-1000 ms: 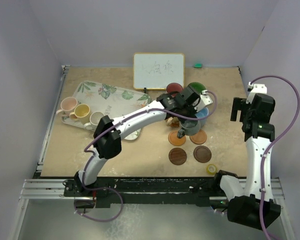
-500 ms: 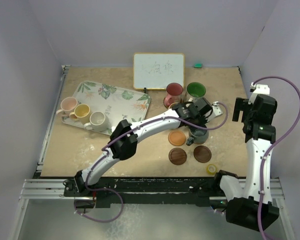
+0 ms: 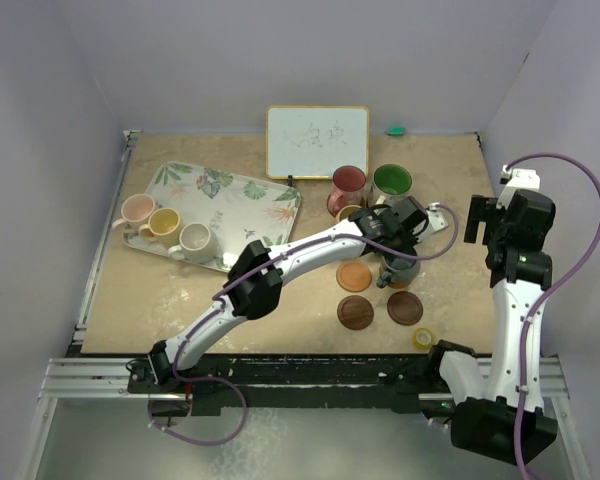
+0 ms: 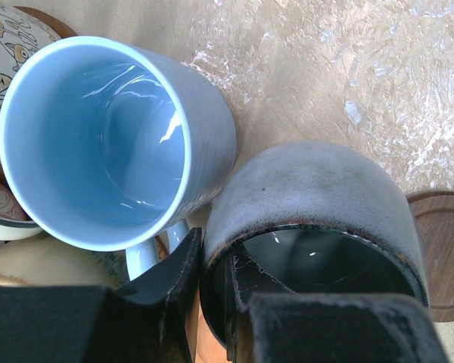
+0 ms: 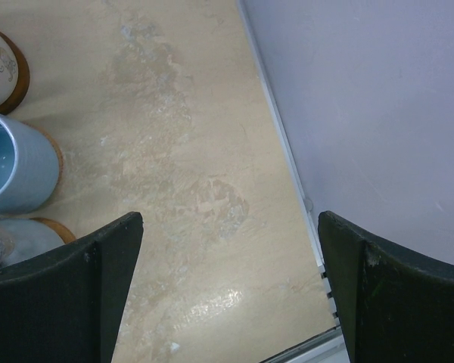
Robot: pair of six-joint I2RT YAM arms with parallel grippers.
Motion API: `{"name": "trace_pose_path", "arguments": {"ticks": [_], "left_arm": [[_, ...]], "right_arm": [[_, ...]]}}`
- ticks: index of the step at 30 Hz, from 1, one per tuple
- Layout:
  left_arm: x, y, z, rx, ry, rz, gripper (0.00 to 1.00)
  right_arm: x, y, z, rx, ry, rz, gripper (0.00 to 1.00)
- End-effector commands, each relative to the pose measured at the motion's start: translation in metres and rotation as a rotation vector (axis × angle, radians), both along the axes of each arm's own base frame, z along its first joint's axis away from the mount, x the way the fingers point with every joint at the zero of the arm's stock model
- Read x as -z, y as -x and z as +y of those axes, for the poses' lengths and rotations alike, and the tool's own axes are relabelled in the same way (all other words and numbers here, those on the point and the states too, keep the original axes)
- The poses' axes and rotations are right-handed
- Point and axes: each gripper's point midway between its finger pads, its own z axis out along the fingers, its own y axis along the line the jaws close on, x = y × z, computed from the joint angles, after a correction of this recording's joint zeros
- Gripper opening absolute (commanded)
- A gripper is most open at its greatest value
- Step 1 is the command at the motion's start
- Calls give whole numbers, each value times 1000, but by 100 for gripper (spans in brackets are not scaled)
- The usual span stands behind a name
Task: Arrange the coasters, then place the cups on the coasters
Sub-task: Place the cup on the coaster.
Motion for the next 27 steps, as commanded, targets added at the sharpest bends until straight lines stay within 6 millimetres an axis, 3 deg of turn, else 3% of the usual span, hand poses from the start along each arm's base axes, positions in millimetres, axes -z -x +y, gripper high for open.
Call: {"name": "trace_pose_path", "arguments": {"ticks": [1,27], "left_arm": [[-59,-12,-27,0,171,-82,3],[-36,-3,-19,11,106,-59,3]], "right_arm": [[-13,-1,1,0,3,-54,100],[-13,-1,4,-15,-5,-58,100]]}}
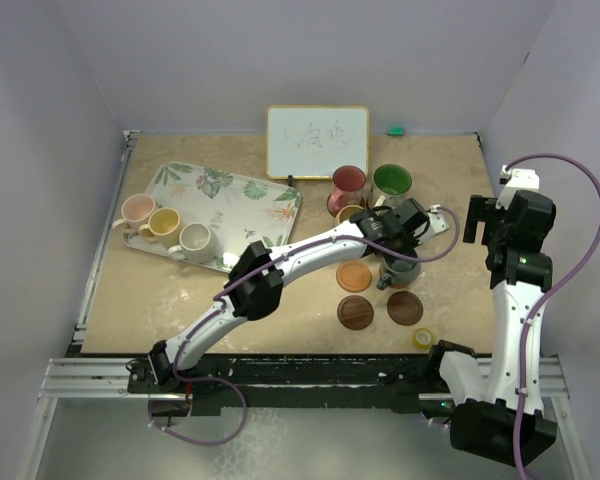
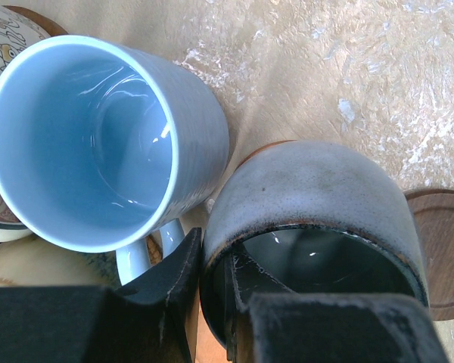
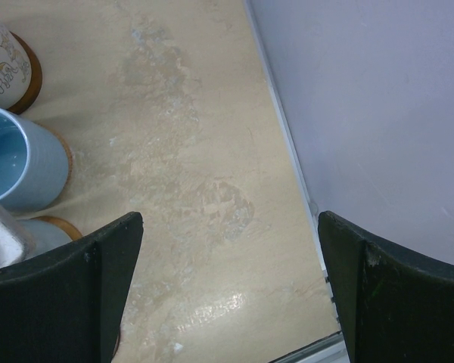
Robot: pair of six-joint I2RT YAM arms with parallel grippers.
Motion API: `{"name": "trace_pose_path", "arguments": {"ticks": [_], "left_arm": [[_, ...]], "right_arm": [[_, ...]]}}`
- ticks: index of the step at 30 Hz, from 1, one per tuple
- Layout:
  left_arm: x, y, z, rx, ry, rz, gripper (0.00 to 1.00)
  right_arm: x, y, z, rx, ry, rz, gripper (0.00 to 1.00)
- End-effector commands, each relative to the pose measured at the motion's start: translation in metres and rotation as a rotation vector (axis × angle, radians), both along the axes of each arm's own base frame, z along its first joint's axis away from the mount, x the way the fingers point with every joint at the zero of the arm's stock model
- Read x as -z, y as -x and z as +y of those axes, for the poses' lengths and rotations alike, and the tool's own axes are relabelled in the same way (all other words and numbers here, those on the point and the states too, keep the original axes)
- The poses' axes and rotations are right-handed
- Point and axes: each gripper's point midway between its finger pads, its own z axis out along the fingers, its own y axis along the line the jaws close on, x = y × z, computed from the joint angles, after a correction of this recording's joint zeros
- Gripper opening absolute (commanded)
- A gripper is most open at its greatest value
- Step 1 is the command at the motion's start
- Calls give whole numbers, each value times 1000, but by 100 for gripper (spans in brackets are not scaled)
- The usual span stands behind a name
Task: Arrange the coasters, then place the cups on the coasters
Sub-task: Place the cup on the coaster.
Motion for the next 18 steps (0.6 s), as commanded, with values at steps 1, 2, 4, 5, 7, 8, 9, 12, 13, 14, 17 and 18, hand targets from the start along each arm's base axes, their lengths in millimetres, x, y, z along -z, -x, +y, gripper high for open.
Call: {"name": "trace_pose_path", "arguments": {"ticks": [1,2,4,5,7,8,9,12,13,14,17,18], "left_arm": [[-36,-6,-17,4,105,-57,3],[-35,-5,-16,5,102,-56,3],[-35,-5,-16,6,100,-56,3],[-35,-5,-15,6,100,-55,3],[-35,-5,-14,7,96,-57,3],[-36,-5,-14,7,96,-58,3],[-36,-5,-14,8,95,-58,3],[-36,-5,-13,9,91,-57,3],[-35,-4,-13,10,89,-57,3],[-36,-5,-13,10,90,-59,3],[-33,-5,-12,9,83,-58,3],[-32,-5,-12,9,81,-57,3]], "right_arm": [[-11,0,-1,6,4,-45,100],[-11,0,-1,7,4,-46,100],[-11,0,0,5,2,-44,100],[-11,0,0,4,3,-44,100],[-11,0,0,3,3,-44,100],[-11,0,0,4,1,-44,100],[-11,0,0,3,1,-45,100],[-11,0,0,3,2,-44,100],[-11,0,0,2,1,-44,100],[-11,0,0,2,1,-44,100],[-11,-1,1,-2,-1,-46,100],[-11,-1,1,-2,-1,-46,100]]}}
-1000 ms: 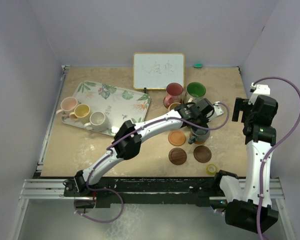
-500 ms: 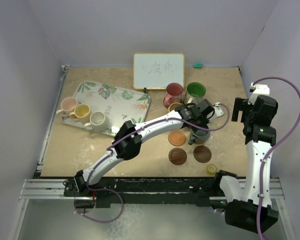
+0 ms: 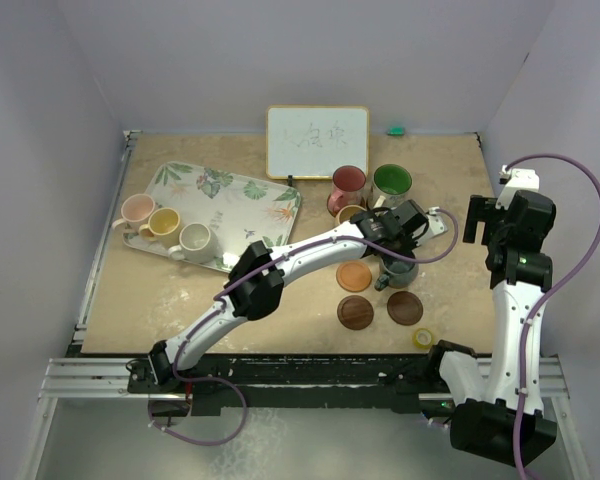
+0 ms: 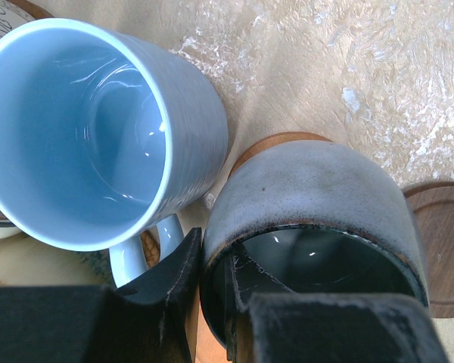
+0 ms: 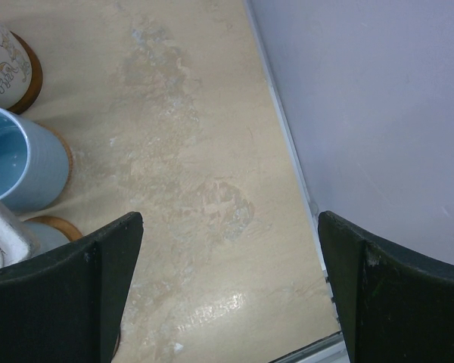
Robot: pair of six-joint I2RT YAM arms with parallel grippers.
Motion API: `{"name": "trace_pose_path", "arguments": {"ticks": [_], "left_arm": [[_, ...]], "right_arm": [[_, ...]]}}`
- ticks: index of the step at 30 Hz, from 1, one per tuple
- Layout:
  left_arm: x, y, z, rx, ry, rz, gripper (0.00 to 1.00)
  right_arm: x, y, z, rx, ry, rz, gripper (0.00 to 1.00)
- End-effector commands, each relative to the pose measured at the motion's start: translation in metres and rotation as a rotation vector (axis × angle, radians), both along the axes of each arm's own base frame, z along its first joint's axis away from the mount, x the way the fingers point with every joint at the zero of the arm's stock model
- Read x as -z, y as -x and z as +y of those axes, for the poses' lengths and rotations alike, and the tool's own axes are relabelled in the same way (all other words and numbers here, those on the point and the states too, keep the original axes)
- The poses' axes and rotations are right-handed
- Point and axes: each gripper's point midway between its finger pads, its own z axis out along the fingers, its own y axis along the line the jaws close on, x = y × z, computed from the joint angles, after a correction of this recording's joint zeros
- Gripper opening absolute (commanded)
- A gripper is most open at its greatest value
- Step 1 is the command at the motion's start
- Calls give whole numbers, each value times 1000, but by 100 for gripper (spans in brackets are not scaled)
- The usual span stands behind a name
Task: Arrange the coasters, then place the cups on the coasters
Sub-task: Place the cup on the coaster.
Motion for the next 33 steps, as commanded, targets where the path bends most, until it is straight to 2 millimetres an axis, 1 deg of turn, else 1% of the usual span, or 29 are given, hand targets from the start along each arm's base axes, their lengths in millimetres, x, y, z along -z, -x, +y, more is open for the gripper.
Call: {"name": "trace_pose_path", "arguments": {"ticks": [1,10,18,28,33], "left_arm": [[-37,-6,-16,6,101,-59,3],[-28,-6,-15,7,80,-56,3],[-22,-6,-16,13,74,-48,7],[-30,-5,-18,13,92,-49,16],[-34,-6,-19,12,99,-54,18]], "right_arm": [[-11,-1,1,-2,-1,-45,100],[-11,0,1,-3,-1,-46,100],[-11,-1,1,-3,-2,-46,100],[-10,-1,2,-8,-5,-43,100],[-10,-1,2,-9,-6,-44,100]]}}
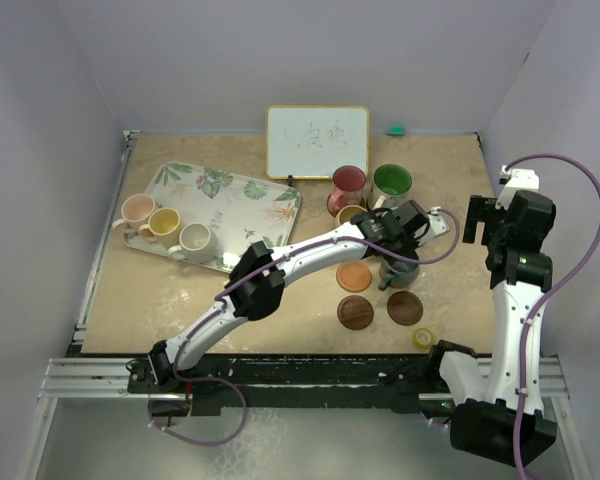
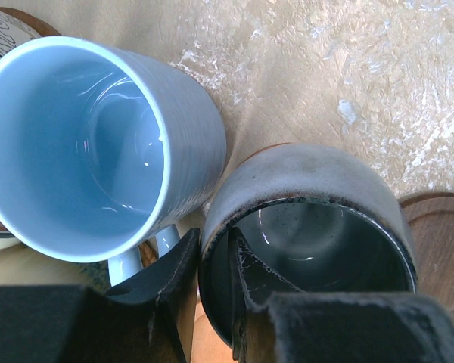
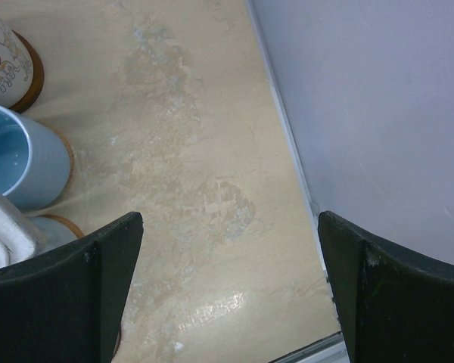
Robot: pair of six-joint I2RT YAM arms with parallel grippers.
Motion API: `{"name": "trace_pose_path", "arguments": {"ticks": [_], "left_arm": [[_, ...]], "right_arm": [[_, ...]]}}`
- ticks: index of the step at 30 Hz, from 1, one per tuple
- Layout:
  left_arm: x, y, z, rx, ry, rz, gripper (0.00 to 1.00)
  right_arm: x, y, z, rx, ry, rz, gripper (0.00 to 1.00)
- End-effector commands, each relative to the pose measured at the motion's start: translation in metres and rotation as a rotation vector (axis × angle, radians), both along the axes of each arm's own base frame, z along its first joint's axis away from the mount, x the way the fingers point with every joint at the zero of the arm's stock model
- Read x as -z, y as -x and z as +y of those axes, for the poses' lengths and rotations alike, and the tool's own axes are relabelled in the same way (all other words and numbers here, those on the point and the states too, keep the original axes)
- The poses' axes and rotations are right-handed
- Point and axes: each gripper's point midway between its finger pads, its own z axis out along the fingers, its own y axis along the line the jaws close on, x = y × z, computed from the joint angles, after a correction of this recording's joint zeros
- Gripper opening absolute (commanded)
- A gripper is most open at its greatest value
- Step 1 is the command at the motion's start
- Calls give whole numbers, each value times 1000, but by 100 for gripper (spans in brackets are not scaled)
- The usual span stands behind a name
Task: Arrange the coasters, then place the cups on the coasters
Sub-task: Place the cup on the coaster.
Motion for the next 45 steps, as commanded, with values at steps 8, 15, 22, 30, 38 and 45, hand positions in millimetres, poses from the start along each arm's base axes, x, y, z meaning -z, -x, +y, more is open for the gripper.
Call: {"name": "trace_pose_path", "arguments": {"ticks": [8,15,22,30,38,45], "left_arm": [[-43,-5,-17,15,102,-56,19],[-61,-2,-20,36,137,-59,22],[-84,10,-19,79,177,-40,30],[-116,21,-8,138,217,-71,36],[-148,22,42,130,147,-165,42],[-178,0,129,9,109,-238,46]], "right_arm": [[-11,-1,2,-8,-2,-46,100],[-10,-1,2,-9,-5,-43,100],[-10,-1,3,-14,-7,-45,100],[-9,-3,6,-25,-19,-48,100],[-12,-7,6,-65,8,-31,100],[-6,-15,29,-197,-67,18,100]]}}
